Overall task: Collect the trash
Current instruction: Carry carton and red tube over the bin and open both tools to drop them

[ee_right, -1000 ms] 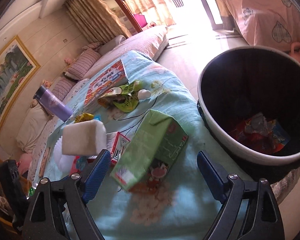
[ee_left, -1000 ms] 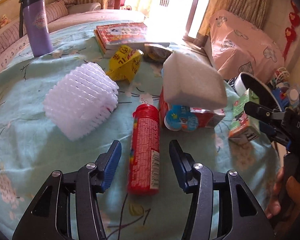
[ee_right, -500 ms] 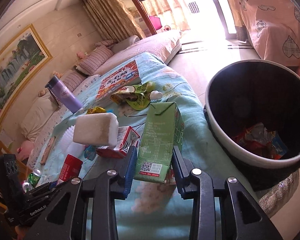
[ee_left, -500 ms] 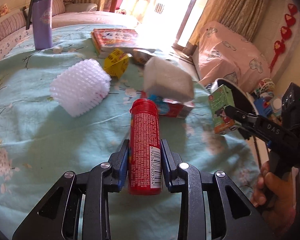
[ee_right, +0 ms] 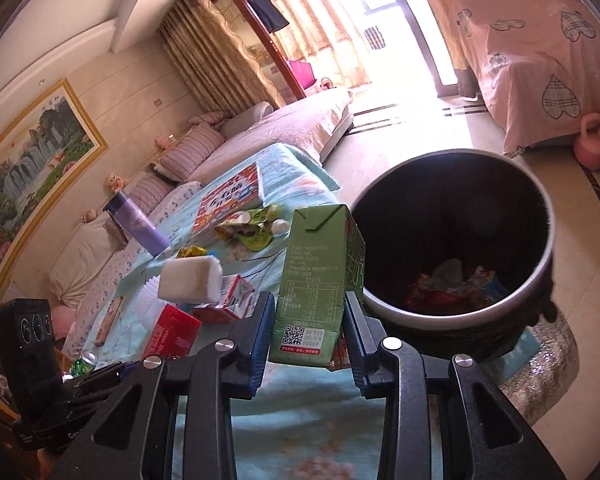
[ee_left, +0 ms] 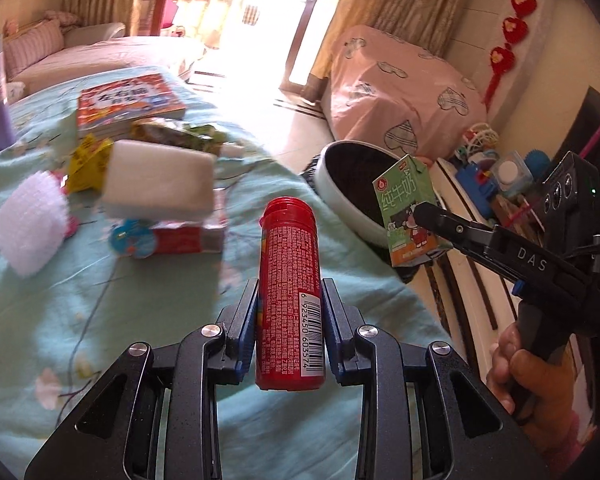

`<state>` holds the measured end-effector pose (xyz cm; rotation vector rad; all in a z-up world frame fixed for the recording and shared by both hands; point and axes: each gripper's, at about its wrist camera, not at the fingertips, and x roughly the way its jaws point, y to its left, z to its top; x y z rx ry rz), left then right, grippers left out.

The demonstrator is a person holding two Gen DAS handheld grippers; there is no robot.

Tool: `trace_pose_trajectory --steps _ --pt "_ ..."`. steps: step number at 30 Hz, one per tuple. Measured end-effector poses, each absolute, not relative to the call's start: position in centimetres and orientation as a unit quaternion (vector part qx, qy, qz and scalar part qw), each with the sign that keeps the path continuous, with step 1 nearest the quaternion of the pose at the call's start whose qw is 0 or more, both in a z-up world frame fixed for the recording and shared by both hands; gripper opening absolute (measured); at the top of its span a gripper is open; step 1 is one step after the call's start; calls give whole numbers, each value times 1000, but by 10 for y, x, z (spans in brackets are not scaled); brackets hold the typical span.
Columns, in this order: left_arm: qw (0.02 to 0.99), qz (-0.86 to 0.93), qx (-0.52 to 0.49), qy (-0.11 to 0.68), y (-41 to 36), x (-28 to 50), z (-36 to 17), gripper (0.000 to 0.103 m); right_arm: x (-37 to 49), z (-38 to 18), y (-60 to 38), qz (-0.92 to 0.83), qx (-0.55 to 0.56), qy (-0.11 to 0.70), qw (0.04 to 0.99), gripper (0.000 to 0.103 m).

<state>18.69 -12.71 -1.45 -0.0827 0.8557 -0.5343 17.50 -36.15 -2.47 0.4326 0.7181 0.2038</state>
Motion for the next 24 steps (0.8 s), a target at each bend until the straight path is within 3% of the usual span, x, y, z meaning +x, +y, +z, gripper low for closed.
trace_pose_trajectory --steps 24 --pt "858 -311 10 409 -248 240 -2 28 195 -22 -452 46 219 331 917 34"
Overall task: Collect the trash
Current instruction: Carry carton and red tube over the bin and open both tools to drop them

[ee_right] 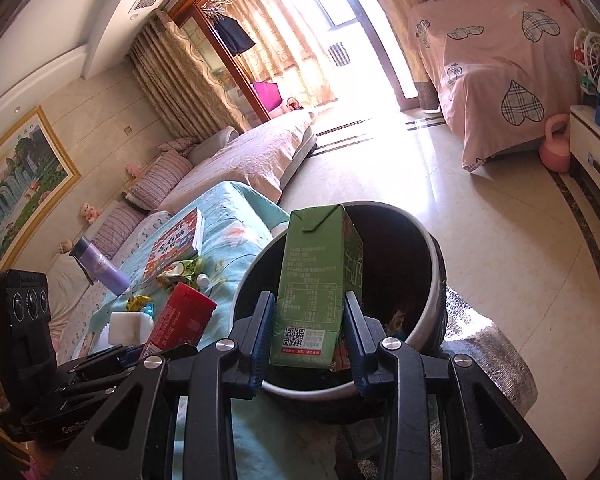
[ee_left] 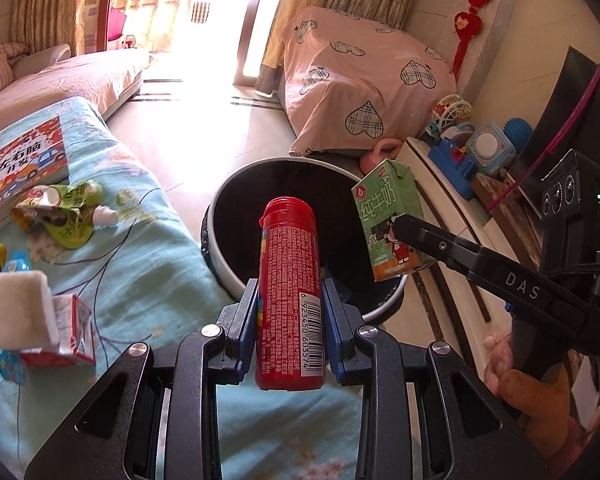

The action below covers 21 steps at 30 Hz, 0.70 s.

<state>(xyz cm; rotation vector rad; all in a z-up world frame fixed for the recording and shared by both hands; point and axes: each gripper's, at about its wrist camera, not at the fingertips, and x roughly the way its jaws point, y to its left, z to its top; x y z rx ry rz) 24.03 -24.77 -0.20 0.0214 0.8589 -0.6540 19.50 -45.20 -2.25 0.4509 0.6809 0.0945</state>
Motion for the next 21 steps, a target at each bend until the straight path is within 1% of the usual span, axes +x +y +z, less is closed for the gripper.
trace_pose_trajectory --steps 19,21 --pt "847 -307 4 434 -268 270 -19 28 220 -36 -461 39 208 354 911 34" --pt "847 -303 1 436 -268 272 -19 29 222 -37 -460 37 208 356 910 36"
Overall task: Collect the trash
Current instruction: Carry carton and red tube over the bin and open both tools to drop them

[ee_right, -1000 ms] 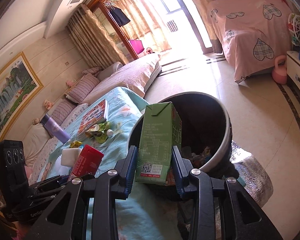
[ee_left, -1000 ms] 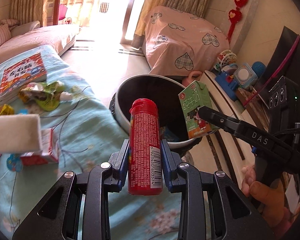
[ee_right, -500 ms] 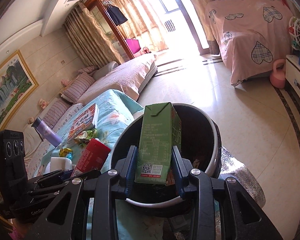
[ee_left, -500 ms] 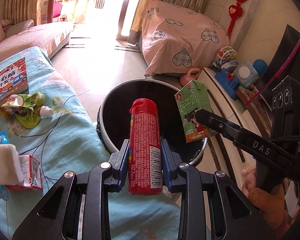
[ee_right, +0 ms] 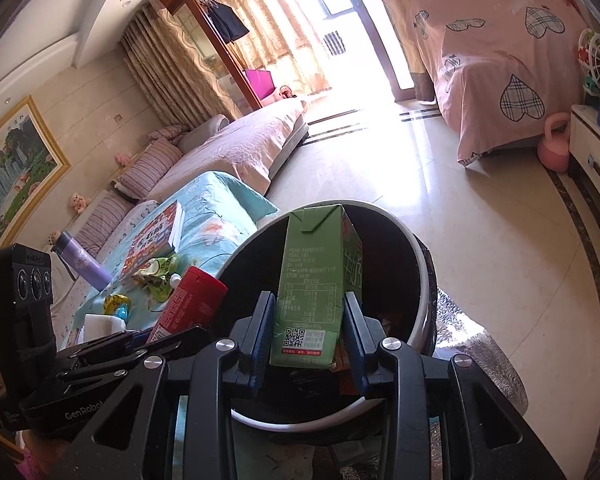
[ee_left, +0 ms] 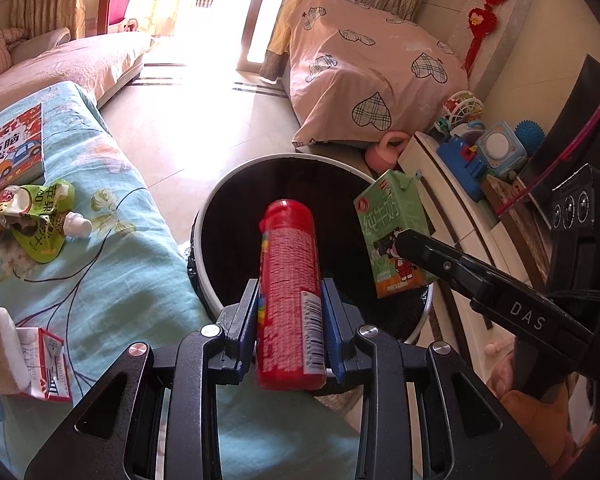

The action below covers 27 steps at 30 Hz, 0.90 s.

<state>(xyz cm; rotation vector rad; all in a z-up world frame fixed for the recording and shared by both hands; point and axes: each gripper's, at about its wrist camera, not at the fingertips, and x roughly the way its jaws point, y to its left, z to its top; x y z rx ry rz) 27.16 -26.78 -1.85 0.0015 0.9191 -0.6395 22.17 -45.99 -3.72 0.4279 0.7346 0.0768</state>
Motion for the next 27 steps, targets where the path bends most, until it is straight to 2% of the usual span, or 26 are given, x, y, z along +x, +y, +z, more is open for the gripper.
trace_pose_trajectory --steps 1,3,4,5,8,15,27 --pt "847 -302 -1 437 -268 272 -18 32 222 -38 -461 37 208 357 910 38" --pt "848 -303 -7 436 -265 272 -17 47 223 -39 -462 37 214 358 908 44" --pt "850 -301 -7 432 -264 271 -16 53 223 -39 -462 40 219 357 907 53" --pt "852 -300 -7 428 -263 270 -15 53 222 -38 -463 39 221 354 908 58" --pt "858 -294 -8 421 -256 268 -12 53 216 -36 -462 41 227 346 909 59" --pt "868 -266 -20 419 -224 270 -13 53 205 -33 -449 57 235 337 910 60" --pt "886 -180 -65 423 -115 252 -22 53 198 -28 -389 105 214 344 908 60"
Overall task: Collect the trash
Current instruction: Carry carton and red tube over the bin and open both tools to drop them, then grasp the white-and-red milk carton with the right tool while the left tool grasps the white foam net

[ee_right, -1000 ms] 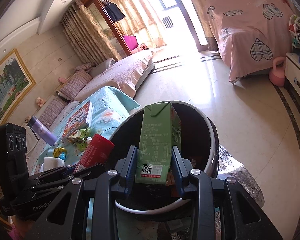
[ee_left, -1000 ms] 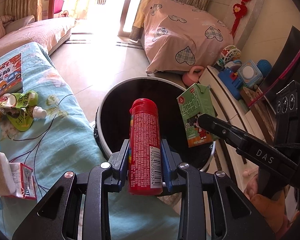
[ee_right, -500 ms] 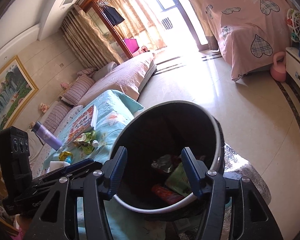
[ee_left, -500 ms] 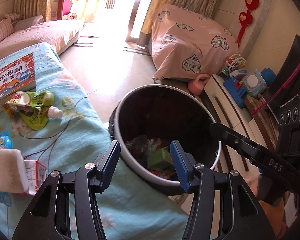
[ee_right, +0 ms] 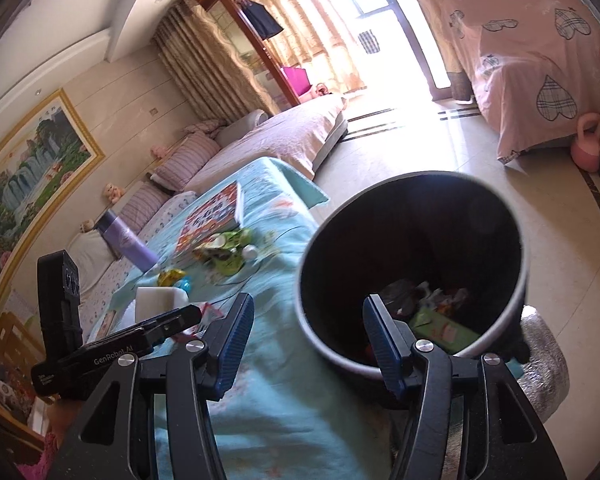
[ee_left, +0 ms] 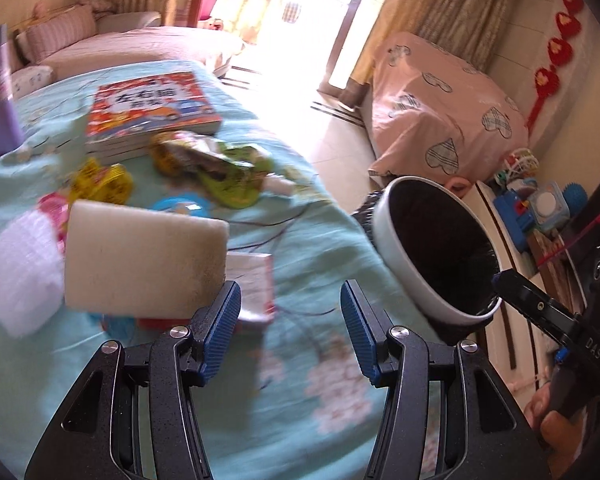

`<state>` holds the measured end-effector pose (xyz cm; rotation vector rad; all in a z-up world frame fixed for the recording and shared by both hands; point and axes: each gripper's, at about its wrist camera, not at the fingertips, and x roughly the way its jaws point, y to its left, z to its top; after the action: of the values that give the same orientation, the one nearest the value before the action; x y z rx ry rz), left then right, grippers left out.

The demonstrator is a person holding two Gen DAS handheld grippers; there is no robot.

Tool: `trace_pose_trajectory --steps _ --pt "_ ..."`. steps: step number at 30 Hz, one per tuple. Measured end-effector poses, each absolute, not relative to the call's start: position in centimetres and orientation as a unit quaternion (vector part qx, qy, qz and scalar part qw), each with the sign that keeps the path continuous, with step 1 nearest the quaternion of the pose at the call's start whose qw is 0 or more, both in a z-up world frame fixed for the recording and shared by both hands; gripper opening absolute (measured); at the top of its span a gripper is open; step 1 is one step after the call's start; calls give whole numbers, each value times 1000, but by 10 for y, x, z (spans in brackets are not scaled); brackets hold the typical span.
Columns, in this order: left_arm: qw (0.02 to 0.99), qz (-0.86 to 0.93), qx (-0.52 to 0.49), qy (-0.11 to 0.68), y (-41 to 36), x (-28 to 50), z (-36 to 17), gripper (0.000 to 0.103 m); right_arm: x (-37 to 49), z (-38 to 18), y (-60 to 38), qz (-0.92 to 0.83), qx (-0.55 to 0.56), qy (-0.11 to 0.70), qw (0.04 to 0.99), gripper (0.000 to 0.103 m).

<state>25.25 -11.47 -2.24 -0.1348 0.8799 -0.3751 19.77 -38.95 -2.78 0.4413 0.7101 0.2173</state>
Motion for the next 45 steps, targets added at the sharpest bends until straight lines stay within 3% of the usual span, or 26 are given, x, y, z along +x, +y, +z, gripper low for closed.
trace_pose_trajectory --steps 15,27,34,39,40,42,43,44,45 --pt "898 -117 -94 415 -9 216 -29 53 213 -43 -286 179 156 388 890 64" --pt "900 -80 -97 417 39 223 -36 53 249 -54 -224 236 16 412 880 87" --pt "906 -71 -66 412 49 244 -38 66 267 -58 -202 272 -60 413 867 90" --pt "901 -68 -41 426 46 265 -51 66 287 -65 -191 288 -85 418 857 90" --pt "900 -70 -41 429 45 267 -53 64 290 -67 -190 293 -84 421 854 90" --pt "896 -79 -46 435 45 268 -58 42 294 -70 -187 303 -80 428 848 88" --pt "893 -83 -50 439 45 268 -60 27 295 -72 -186 308 -77 434 843 83" --pt "891 -86 -54 443 45 268 -62 22 294 -74 -185 308 -76 437 842 70" --pt "890 -87 -61 443 47 265 -63 20 291 -75 -186 304 -76 439 842 68"
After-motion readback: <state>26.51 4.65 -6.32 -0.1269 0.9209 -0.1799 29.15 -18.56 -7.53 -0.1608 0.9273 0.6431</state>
